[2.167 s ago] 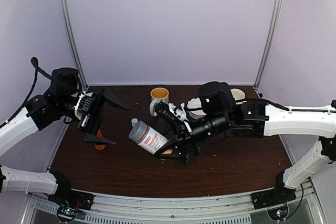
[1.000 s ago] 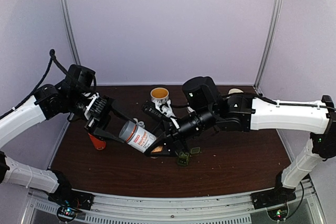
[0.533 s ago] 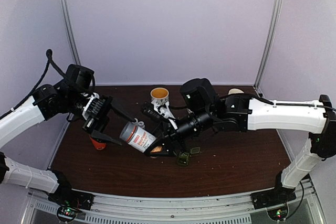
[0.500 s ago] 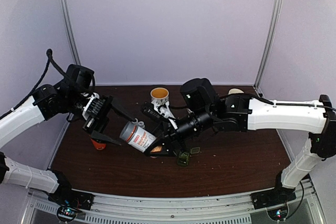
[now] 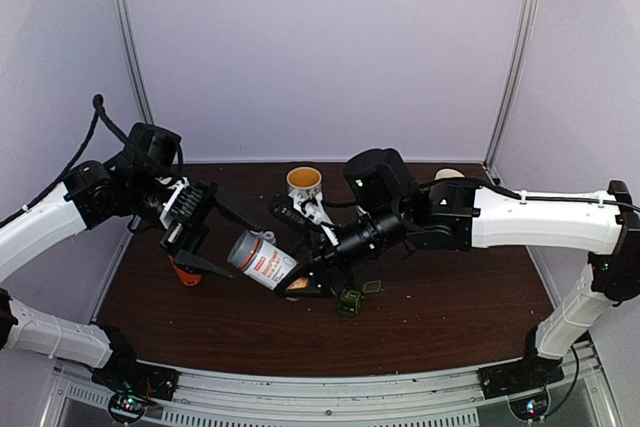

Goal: Sort the pills into containers
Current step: Unscrew the lid of the pill bottle from the pill bottle.

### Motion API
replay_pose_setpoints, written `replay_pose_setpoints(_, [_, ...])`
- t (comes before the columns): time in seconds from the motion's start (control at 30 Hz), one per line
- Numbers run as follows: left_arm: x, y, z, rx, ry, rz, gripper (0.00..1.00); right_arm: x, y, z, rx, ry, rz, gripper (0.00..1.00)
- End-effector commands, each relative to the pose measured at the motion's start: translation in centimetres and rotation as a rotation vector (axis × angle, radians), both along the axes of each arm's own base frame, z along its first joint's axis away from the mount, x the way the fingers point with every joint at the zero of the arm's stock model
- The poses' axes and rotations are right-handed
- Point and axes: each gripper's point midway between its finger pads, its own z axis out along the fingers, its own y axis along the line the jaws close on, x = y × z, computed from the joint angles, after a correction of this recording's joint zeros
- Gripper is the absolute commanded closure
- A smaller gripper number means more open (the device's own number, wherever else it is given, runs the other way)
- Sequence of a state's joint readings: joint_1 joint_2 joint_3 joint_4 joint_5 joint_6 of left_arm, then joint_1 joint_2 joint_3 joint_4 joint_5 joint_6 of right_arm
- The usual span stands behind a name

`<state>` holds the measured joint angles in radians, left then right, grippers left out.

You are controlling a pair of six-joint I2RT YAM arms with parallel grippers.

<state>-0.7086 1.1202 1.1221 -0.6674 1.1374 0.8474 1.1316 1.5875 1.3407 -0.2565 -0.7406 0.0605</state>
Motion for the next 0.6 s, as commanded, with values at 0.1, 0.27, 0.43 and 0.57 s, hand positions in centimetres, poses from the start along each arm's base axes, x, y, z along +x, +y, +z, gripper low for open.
replay_pose_setpoints(0.1, [0.3,-0.4,0.2,0.009,0.023,0.004,0.36,0.1,-0.1,2.1,0.06,-0.01,0.005,0.89])
replay_pose_setpoints(0.27, [0.9,-0.9,0.3,0.028,0.059,0.018,0.56,0.9,0.0,1.9,0.043,-0.034,-0.038,0.89])
replay_pose_setpoints(0.43, [1.4,-1.5,0.5,0.058,0.168,0.032,0.7,4.1,-0.8,1.0,-0.01,-0.149,-0.221,0.96])
replay_pose_setpoints(0.57, [3.7,-2.9,1.1,0.112,0.382,0.161,0.72,6.9,-2.4,0.3,-0.051,-0.277,-0.39,0.94])
